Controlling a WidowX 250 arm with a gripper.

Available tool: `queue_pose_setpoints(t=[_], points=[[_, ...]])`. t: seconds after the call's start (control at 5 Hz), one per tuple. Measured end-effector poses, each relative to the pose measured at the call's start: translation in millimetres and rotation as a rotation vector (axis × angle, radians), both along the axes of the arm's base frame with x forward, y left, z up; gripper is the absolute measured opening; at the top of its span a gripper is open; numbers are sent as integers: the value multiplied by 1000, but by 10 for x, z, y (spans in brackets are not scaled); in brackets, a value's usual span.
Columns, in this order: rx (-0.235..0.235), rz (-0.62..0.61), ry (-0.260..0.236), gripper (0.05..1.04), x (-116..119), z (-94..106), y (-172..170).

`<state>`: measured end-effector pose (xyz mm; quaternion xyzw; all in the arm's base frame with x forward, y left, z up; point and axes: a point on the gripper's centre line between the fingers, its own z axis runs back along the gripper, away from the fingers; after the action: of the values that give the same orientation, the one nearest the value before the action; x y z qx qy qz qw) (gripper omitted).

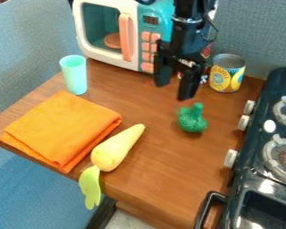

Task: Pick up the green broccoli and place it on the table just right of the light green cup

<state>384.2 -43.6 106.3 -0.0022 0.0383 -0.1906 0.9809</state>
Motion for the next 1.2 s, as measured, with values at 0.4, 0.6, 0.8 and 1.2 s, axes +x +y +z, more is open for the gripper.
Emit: queue_pose_setpoints(t=[0.4, 0.6, 0.8, 1.2], points=[[23, -28, 17, 1001, 124, -133, -119], [39, -43, 48, 1001, 218, -292, -239], [48, -59, 60, 1001, 261, -351, -328], [82, -31, 95, 970, 344, -462, -314]])
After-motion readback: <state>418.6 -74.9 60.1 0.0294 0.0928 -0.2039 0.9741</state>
